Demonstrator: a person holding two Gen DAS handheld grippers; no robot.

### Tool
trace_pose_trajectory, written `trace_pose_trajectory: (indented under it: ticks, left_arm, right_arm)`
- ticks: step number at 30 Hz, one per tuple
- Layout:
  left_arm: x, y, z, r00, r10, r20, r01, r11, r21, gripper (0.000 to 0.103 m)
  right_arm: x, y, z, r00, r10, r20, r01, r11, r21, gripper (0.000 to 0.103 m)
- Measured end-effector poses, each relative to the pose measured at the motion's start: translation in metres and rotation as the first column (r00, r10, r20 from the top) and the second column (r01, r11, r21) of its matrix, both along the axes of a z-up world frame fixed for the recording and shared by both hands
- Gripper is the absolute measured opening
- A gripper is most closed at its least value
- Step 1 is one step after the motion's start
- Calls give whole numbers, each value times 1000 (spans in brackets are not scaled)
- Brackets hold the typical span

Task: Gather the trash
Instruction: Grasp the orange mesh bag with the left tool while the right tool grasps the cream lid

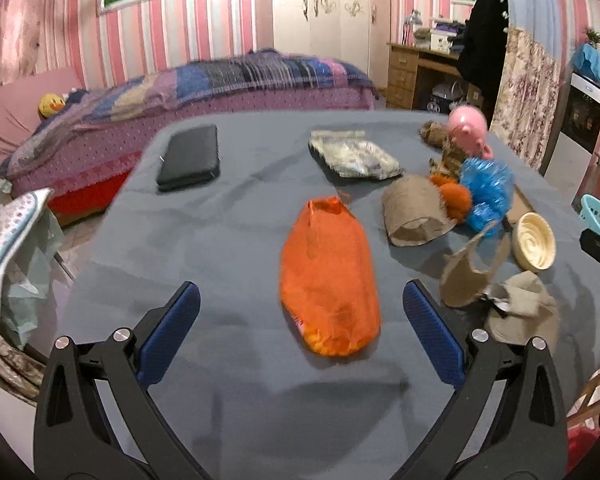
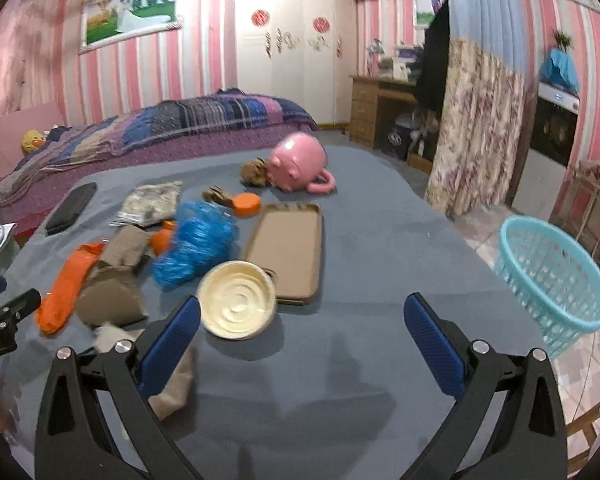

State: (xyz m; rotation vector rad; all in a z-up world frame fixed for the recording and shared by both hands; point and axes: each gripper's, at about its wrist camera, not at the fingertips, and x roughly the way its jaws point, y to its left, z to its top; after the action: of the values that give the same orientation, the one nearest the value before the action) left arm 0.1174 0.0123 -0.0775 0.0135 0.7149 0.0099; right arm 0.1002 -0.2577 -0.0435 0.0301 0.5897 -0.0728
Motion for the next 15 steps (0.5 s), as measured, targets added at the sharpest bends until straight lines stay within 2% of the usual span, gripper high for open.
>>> trace_pose_trajectory:
  ticks: [3, 7, 10, 11, 12, 13, 15]
  left_arm:
    - [22, -4, -12, 999, -11, -41, 11, 1000, -7, 98]
    - [47, -5, -16, 997, -7, -79, 5, 1000, -15, 97]
    - [62, -7, -21, 992, -26, -120, 22, 999, -33, 83]
    - [65, -7, -23, 990, -34, -137, 28, 999, -41, 73]
    - [69, -7, -26, 987, -43, -157, 35, 998, -53, 68]
    - [70, -7, -26, 987, -41, -157, 33, 998, -54, 67]
    - [71, -8, -24, 988, -48, -150, 39, 998, -56, 53]
  right_arm:
    - [13, -9, -9, 999, -12, -39, 13, 999, 33, 99]
    - [21, -9, -16, 998, -18, -60, 18, 1000, -6, 99]
    - [20, -7, -19, 999, -2, -48, 1, 1000, -27, 99]
    - [21, -6, -20, 999, 7, -51, -8, 1000, -29, 99]
    - [21, -6, -20, 998, 13, -56, -14, 999, -30, 99]
    - [23, -6, -20, 998, 23, -60, -25, 999, -28, 99]
    - [24, -3, -21, 996, 59, -69, -59, 998, -5, 99]
